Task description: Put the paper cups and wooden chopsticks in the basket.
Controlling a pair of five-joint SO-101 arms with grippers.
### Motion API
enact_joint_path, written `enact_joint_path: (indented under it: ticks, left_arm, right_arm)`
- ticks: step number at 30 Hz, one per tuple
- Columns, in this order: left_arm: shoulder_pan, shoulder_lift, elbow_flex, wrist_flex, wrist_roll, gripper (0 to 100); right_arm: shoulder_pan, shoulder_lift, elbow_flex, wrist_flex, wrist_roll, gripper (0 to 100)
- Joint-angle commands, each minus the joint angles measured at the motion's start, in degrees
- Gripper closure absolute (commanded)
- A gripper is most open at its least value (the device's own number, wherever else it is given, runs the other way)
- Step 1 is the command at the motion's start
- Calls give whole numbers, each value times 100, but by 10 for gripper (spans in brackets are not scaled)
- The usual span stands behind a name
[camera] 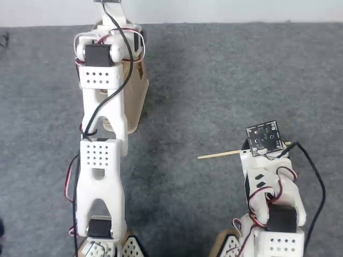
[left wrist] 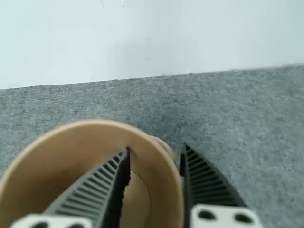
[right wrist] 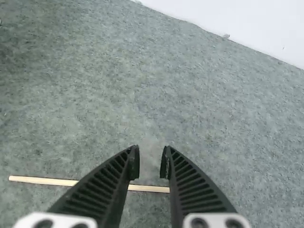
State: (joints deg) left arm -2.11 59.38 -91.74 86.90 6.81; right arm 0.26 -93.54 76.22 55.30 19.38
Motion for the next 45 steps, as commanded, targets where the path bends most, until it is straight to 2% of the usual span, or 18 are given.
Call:
enact_joint_path:
  ticks: [1, 11, 18, 24, 28, 31, 39, 41, 43, 45]
  left_arm:
    - [-123, -79, -277, 141, -70, 823]
    - [668, -1714, -163, -70, -70, 823]
    - [299, -2013, 752, -378, -35, 823]
    - [325, -1996, 1745, -510, -35, 824]
    - [273, -2004, 2677, -721, -35, 913]
    - [273, -2066, 2738, -695, -44, 991]
    - [378, -2295, 980, -484, -44, 969]
    - [369, -2321, 769, -396, 44, 911]
    - [360, -2312, 743, -264, 369, 809]
    - [387, -2259, 752, -158, 229, 783]
  right_arm:
    - [-48, -57, -44, -66, 53, 906]
    - [-48, -57, -44, -66, 53, 906]
    - [-48, -57, -44, -66, 53, 906]
    - [-48, -57, -44, -66, 53, 906]
    - [-48, -57, -44, -66, 53, 916]
    - [-48, -57, -44, -75, 53, 962]
    - [-48, -57, -44, -92, 53, 974]
    - [-48, -57, -44, -84, 53, 974]
    - [-48, -57, -44, -84, 53, 974]
    - [-48, -57, -44, -75, 53, 974]
